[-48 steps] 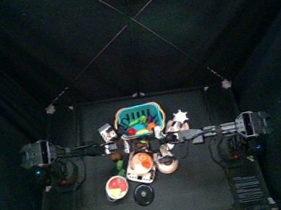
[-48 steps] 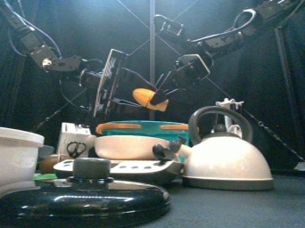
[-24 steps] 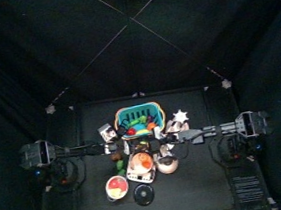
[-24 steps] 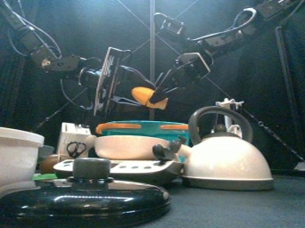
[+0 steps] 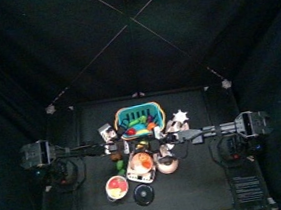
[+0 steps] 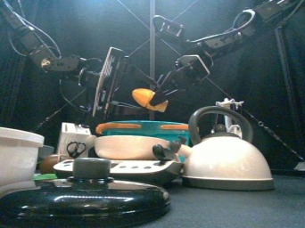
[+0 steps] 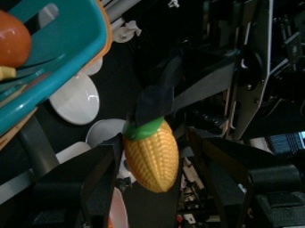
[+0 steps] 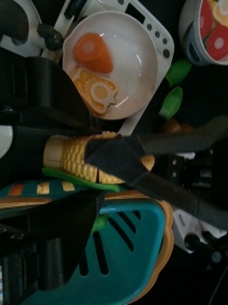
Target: Regrasp corn
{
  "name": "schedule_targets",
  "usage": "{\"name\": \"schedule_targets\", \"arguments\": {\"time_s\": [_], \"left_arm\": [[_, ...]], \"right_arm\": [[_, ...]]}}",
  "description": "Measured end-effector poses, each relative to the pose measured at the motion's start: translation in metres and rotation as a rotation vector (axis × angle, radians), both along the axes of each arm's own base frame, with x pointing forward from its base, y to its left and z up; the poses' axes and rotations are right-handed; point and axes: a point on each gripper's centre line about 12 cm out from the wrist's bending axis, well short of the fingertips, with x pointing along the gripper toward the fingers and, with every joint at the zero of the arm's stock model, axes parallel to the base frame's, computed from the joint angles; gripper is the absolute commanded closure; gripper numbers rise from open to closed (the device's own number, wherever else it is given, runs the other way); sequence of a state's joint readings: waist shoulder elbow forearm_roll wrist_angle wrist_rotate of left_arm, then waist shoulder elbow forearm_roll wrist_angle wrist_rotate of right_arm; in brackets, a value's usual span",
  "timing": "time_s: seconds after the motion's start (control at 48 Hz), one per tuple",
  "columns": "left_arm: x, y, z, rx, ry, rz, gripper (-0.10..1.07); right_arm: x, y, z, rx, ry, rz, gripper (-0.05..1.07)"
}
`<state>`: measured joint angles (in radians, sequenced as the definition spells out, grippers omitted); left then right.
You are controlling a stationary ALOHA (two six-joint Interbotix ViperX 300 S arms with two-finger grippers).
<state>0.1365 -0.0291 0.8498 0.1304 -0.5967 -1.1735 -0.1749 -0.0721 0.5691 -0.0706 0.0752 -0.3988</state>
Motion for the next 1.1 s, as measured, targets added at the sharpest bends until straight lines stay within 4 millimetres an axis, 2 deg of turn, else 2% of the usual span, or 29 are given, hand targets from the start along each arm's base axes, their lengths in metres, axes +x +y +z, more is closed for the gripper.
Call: {"name": "schedule_targets", "arguments": {"time_s": [1.104], "left_arm": [[-0.0045,0.0040,-0.0044,0.013,0.015,0.003,0.07]], "right_arm": [[0.0016,0.0016,-0.0055,0.005,0.013,0.003,0.43]]}}
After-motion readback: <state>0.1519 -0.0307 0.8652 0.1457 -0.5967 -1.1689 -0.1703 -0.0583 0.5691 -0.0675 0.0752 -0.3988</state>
